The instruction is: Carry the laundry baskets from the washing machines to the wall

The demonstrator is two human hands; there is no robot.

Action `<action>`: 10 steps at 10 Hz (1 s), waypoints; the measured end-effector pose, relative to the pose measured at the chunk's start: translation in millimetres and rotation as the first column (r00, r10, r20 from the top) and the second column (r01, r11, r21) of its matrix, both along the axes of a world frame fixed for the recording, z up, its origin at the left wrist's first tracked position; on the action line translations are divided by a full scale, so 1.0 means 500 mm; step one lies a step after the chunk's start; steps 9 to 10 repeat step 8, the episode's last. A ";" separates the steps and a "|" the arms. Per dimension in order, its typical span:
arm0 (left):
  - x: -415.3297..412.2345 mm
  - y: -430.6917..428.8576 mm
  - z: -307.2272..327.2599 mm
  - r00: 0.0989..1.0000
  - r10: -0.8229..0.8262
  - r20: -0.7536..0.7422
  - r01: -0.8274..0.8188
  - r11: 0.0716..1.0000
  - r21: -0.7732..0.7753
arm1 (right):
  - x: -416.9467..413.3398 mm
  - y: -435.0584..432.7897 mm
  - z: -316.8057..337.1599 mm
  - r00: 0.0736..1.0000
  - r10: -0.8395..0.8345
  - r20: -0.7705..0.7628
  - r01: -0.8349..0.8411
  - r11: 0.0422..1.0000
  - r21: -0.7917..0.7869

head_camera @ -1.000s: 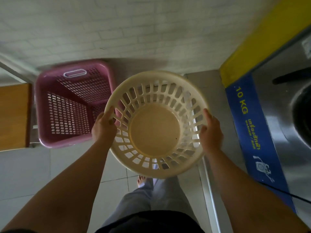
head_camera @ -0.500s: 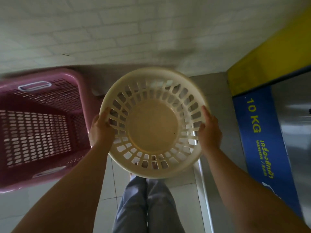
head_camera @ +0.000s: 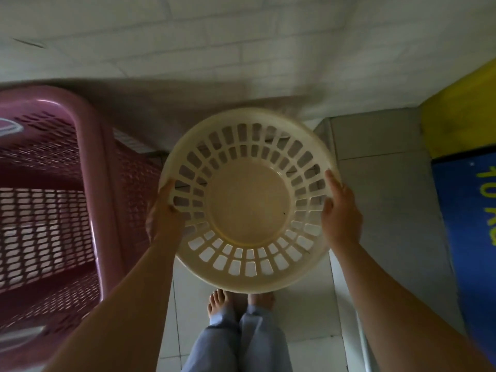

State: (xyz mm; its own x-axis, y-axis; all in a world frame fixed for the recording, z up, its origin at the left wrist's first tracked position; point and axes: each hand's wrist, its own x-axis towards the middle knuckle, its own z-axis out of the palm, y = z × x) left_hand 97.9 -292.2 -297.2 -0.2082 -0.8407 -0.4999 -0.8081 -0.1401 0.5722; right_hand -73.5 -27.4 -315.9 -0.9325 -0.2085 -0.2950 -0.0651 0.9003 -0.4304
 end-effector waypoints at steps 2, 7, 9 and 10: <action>0.014 -0.026 -0.086 0.979 -0.200 0.032 0.196 0.976 0.090 | 0.000 -0.012 -0.078 1.000 0.010 0.011 -0.010 1.000 0.001; 0.003 0.005 0.044 0.705 -0.603 0.373 0.648 0.762 0.006 | 0.048 -0.046 0.054 0.965 0.259 0.027 -0.260 0.948 0.186; 0.023 0.013 0.144 0.662 -0.671 0.332 0.726 0.685 -0.062 | 0.075 -0.067 0.167 0.932 0.362 -0.035 -0.351 0.920 0.175; 0.023 0.013 0.144 0.662 -0.671 0.332 0.726 0.685 -0.062 | 0.075 -0.067 0.167 0.932 0.362 -0.035 -0.351 0.920 0.175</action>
